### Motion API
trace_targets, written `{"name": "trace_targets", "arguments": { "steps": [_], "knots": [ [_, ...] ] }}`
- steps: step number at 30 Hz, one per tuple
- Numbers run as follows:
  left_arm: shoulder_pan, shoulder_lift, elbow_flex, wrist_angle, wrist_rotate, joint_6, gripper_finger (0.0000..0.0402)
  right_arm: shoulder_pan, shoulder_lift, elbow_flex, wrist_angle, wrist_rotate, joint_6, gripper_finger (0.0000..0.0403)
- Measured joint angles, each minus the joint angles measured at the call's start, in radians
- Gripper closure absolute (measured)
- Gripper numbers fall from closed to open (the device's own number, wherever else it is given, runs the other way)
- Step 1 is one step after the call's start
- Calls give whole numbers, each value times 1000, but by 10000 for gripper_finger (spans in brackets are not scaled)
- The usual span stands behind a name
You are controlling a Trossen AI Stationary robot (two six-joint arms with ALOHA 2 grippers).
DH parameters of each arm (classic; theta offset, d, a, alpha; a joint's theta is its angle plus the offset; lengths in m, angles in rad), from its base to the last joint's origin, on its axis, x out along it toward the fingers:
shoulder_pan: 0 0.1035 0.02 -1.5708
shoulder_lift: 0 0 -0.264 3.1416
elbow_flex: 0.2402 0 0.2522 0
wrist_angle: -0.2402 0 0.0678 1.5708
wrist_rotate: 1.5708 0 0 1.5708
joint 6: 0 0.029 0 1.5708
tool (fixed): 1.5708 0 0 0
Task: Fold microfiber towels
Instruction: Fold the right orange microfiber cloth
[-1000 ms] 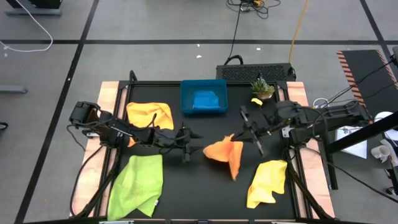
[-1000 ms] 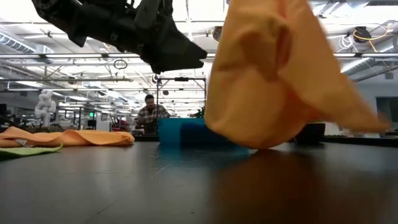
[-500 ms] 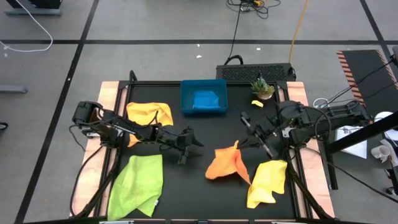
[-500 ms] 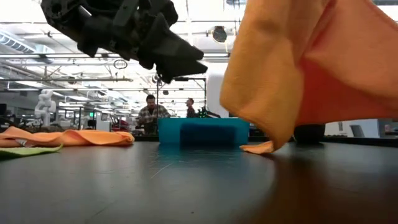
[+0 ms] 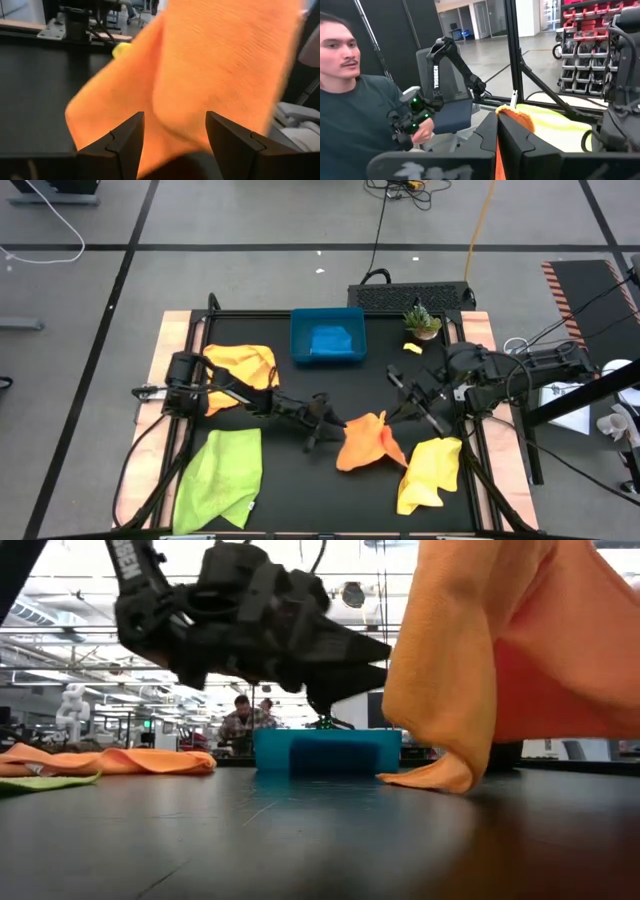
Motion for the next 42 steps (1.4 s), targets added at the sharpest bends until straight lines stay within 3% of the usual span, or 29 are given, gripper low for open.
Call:
{"name": "trace_targets", "arguments": {
  "steps": [7, 13, 21, 26, 34, 37, 42],
  "knots": [
    [-9, 79, 114, -35, 123, 5, 188, 0, 1, 0, 0, 0, -2, 403],
    [-32, 87, 128, -104, 235, 19, 188, 0, 1, 0, -2, 1, -3, 403],
    [-79, 88, 129, -120, 211, 26, 192, 0, 1, 0, 2, 3, -10, 403],
    [-111, 88, 151, -117, 220, 74, 241, 0, 1, 0, 6, 6, -11, 403],
    [-159, 88, 174, -117, 236, 216, 387, 0, 1, 0, 18, 8, -6, 403],
    [-150, 81, 174, -163, 184, 217, 393, 0, 1, 0, 17, 8, -5, 403],
    [-112, -37, 173, -448, 17, 231, 398, 0, 0, 0, 0, 9, -3, 403]
  ]
}}
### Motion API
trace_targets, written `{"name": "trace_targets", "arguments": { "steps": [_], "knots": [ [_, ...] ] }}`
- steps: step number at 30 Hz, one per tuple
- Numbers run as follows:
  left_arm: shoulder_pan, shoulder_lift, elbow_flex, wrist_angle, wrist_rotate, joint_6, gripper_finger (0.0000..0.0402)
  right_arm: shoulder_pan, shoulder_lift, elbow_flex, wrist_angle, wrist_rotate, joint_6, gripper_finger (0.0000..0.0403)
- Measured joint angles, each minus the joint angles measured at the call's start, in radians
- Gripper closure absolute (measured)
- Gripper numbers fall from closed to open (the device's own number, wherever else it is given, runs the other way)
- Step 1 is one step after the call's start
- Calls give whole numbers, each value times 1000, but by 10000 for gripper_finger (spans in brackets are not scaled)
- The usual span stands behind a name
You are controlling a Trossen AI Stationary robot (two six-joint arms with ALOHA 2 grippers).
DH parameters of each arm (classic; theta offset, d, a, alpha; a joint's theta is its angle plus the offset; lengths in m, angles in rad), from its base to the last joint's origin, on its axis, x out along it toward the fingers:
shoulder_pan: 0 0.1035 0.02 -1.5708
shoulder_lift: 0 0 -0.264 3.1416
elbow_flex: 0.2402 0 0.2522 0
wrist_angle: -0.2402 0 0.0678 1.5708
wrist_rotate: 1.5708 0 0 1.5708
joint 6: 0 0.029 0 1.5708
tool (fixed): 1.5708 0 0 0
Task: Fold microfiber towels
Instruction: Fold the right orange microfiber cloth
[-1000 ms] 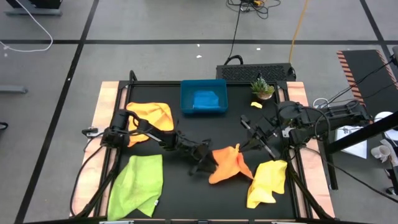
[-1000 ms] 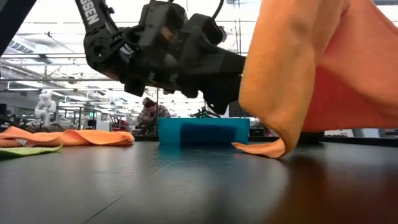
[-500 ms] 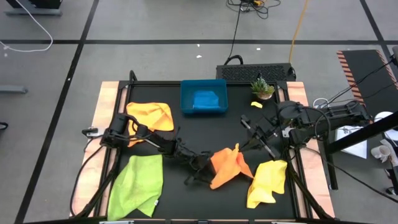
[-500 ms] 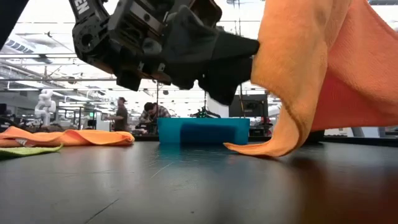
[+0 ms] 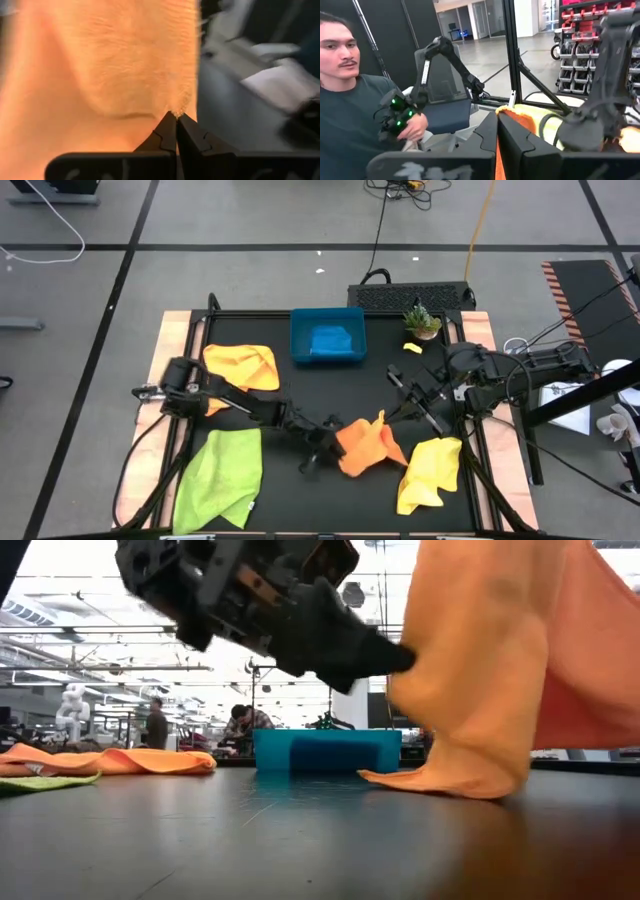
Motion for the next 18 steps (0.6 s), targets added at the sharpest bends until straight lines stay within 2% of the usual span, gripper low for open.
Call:
{"name": "trace_targets", "arguments": {
  "steps": [2, 5, 10, 13, 18],
  "knots": [
    [8, -72, 0, -149, -78, 25, 399, 0, -1, 0, -28, 25, 28, 403],
    [9, -199, 0, -335, -195, 60, 399, 0, -3, 0, -110, 121, 50, 403],
    [-29, -408, 0, -578, -442, 67, 400, 0, -3, 0, -239, 270, 49, 403],
    [-69, -511, 0, -666, -567, 52, 400, 0, -2, 0, -263, 332, 49, 403],
    [-162, -627, 0, -739, -670, 23, 400, 20, -2, 0, -200, 337, 84, 403]
  ]
}}
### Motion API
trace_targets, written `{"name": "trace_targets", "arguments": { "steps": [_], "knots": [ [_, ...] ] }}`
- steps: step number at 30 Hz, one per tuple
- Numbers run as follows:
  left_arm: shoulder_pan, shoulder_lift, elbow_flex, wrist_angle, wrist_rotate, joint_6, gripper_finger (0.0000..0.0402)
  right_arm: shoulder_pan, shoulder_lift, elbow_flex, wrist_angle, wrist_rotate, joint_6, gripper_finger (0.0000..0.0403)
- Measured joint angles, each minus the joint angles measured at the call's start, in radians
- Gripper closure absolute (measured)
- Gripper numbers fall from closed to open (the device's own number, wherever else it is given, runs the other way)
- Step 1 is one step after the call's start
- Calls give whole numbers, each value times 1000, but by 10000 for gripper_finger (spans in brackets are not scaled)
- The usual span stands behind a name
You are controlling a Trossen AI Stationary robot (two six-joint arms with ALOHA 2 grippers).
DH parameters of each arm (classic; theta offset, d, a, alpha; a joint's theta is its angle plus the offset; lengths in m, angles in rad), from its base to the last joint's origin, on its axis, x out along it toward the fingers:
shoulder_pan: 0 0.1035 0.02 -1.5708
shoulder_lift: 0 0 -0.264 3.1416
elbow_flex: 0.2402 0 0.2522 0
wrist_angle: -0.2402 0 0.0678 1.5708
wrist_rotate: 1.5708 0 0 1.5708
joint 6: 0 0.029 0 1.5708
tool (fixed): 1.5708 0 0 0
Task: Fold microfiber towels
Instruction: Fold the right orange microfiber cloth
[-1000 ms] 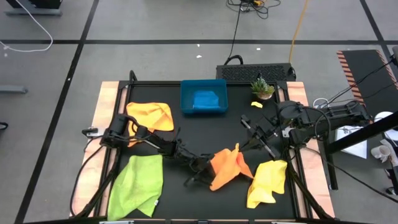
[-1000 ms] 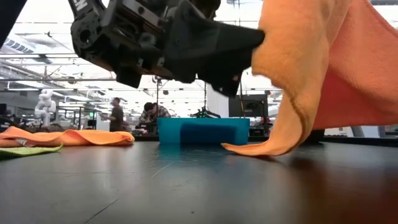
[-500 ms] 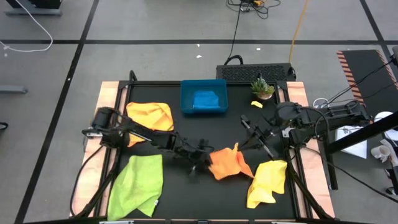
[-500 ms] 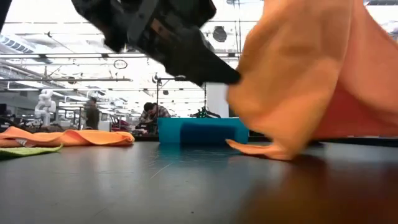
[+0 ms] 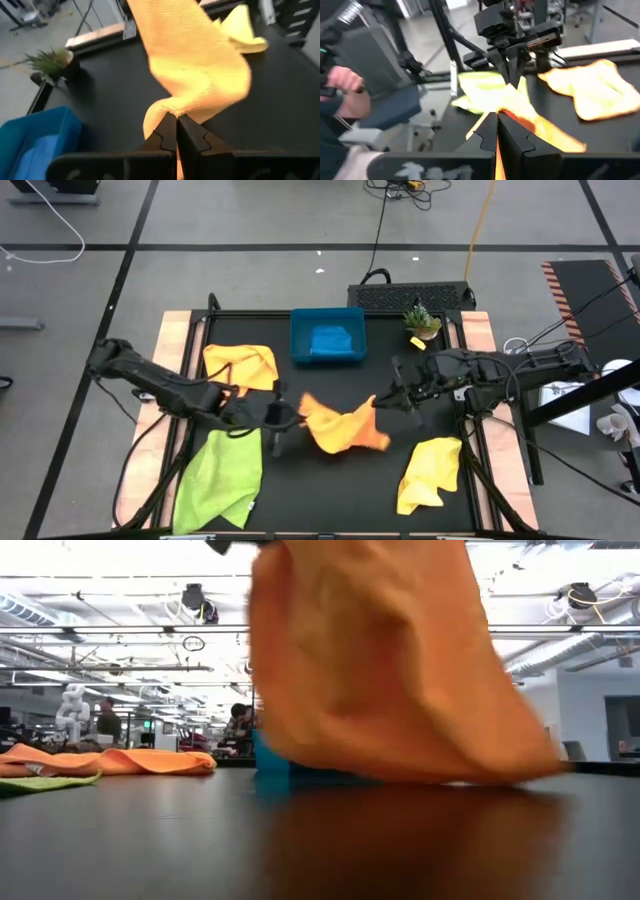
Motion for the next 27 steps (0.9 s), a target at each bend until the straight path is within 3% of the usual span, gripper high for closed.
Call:
{"name": "trace_targets", "arguments": {
  "steps": [8, 15, 19, 22, 27],
  "knots": [
    [-182, -94, 0, 84, -56, -5, 401, 112, 13, 0, 200, -112, 21, 403],
    [-279, -168, 0, 184, -96, -7, 401, 207, 13, 0, 301, -51, 19, 403],
    [-256, -180, 0, 52, -190, -105, 401, 190, 21, -2, 161, 131, 29, 403],
    [-199, -158, -12, -78, -197, -242, 399, 143, 28, -43, 65, 212, 78, 403],
    [-71, -100, -130, -115, -65, -413, 398, 51, 28, -166, 67, 210, 144, 403]
  ]
}}
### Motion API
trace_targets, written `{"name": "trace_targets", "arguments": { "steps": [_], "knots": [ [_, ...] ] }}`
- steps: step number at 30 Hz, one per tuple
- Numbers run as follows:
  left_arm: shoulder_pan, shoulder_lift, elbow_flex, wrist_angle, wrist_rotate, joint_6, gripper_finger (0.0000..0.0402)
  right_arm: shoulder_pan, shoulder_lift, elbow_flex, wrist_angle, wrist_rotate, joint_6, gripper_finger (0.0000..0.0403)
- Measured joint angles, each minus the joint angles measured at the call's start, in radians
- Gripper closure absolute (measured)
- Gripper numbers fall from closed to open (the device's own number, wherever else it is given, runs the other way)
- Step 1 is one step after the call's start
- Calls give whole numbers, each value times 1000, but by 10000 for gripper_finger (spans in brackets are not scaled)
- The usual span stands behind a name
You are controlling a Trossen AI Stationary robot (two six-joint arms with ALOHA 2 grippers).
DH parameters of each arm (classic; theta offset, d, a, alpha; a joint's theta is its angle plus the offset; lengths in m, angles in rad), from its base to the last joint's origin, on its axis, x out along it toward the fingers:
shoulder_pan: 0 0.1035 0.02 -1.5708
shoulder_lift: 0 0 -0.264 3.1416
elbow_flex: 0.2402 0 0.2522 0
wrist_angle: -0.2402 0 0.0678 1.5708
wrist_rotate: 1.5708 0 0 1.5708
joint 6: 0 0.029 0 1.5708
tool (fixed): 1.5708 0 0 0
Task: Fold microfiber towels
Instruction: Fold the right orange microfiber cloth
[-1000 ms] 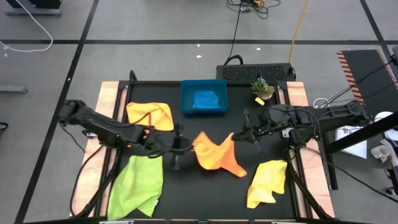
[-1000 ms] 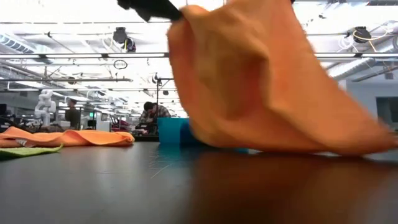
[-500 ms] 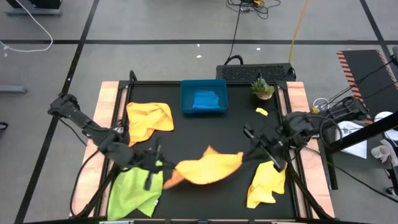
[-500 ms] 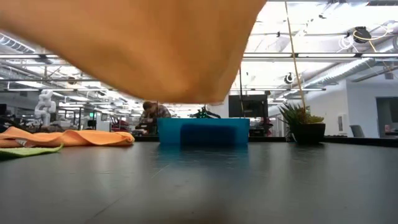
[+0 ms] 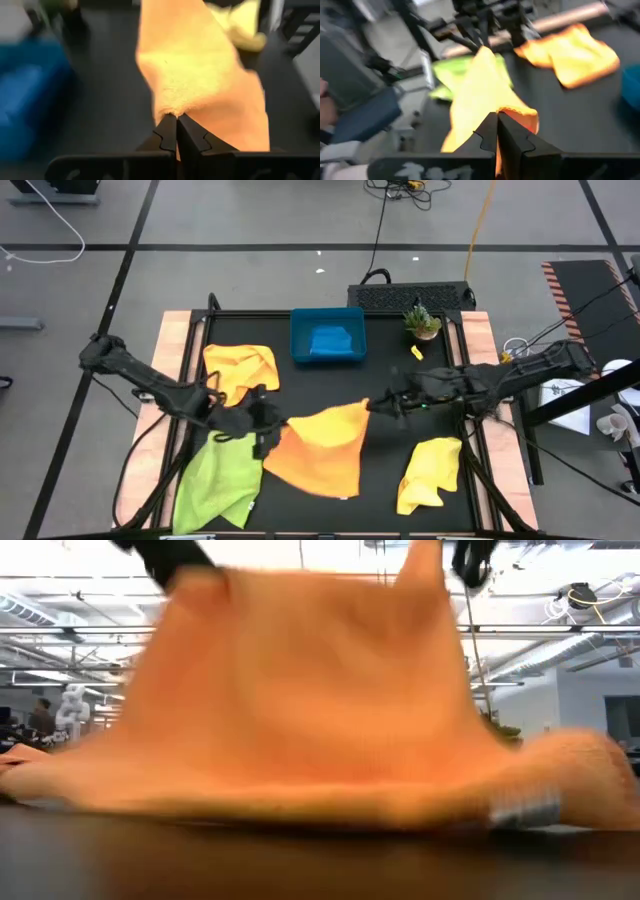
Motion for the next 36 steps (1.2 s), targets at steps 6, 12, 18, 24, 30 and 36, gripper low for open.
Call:
{"name": "trace_targets", "arguments": {
  "steps": [6, 12, 18, 24, 30, 36],
  "knots": [
    [119, 86, -151, 163, 160, -51, 397, -92, 1, -170, 48, -2, 28, 403],
    [186, 187, -201, 230, 169, -56, 397, -133, 1, -317, 227, -3, 6, 403],
    [257, 276, -201, 227, 167, -76, 396, -159, 0, -374, 288, 6, 7, 403],
    [318, 293, -201, 224, 148, 34, 396, -164, 0, -382, 286, 31, 2, 403],
    [383, 289, -159, 256, 259, 135, 388, -177, 0, -382, 286, 28, 0, 403],
    [420, 289, -63, 150, 307, 206, 328, -182, -13, -382, 286, 25, 0, 389]
  ]
}}
